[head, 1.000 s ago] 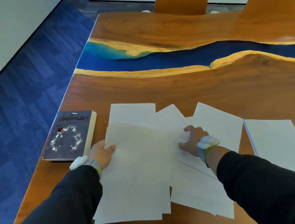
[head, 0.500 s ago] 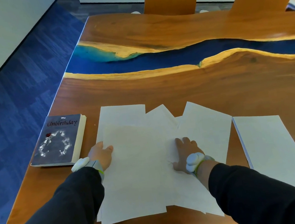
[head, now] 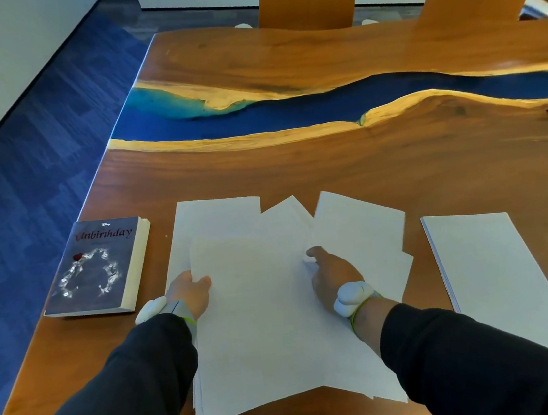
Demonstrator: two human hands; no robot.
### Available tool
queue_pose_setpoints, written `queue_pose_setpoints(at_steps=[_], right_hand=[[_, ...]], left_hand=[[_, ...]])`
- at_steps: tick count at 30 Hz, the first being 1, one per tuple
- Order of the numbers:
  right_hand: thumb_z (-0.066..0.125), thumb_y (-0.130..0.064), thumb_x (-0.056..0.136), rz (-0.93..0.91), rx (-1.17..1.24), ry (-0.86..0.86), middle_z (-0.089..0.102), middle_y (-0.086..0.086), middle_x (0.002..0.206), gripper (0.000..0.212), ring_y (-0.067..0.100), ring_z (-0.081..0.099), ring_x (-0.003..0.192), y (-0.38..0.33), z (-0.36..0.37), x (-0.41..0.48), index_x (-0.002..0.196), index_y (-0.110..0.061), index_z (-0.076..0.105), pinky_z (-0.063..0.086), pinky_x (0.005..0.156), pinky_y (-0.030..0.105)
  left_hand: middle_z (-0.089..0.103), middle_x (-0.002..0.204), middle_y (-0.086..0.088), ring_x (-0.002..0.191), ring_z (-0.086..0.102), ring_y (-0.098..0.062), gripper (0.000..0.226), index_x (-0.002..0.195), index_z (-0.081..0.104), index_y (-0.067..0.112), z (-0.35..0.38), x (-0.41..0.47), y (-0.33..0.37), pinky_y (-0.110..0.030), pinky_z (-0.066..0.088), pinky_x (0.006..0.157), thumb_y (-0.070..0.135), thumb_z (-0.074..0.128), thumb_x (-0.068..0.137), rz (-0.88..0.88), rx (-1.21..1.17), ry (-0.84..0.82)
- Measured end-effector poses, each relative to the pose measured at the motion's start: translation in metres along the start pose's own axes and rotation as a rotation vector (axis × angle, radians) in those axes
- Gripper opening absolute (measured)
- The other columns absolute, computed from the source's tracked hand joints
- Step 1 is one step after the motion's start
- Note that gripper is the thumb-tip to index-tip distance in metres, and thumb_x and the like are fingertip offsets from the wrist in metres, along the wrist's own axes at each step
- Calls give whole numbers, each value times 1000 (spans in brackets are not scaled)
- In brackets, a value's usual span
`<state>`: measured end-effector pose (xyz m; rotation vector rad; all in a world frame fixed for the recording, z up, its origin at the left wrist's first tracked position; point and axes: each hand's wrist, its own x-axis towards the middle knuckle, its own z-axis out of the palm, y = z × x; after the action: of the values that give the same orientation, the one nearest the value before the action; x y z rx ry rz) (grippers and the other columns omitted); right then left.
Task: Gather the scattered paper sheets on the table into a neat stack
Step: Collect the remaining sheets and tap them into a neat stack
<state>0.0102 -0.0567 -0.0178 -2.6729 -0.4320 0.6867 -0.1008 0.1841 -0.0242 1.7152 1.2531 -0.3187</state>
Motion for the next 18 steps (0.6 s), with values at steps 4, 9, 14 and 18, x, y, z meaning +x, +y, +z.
queue_pose_setpoints(at_steps=[4,9,14,18], right_hand=[[42,-12,93,-199,104,-25,67,7,110,44,30,65,97,-27,10,-20,134,-25,49,53,82,33],[46,-16,98,-375,138,-180,68,3,120,40,24,63,107,-51,31,-34,136,-24,50,48,85,26],[49,-22,96,-398,119,-287,67,-1,122,38,18,62,111,-58,41,-40,134,-29,53,49,92,26],[55,-69,77,-245,252,-438,65,-15,109,57,10,62,98,-53,42,-35,126,-40,53,47,82,22]], left_hand=[[64,128,-24,116,61,-44,39,135,55,-1,8,4,-2,-54,49,104,17,54,101,-41,-83,-36],[66,123,-22,113,63,-43,41,137,55,1,16,9,-10,-56,48,104,23,51,102,-74,-263,-107],[72,115,-13,108,67,-37,42,122,64,10,21,-2,-8,-54,50,103,44,59,98,-14,-246,-158],[70,120,-14,109,66,-36,36,128,62,11,23,-3,-9,-53,52,100,22,66,94,47,-108,-101]])
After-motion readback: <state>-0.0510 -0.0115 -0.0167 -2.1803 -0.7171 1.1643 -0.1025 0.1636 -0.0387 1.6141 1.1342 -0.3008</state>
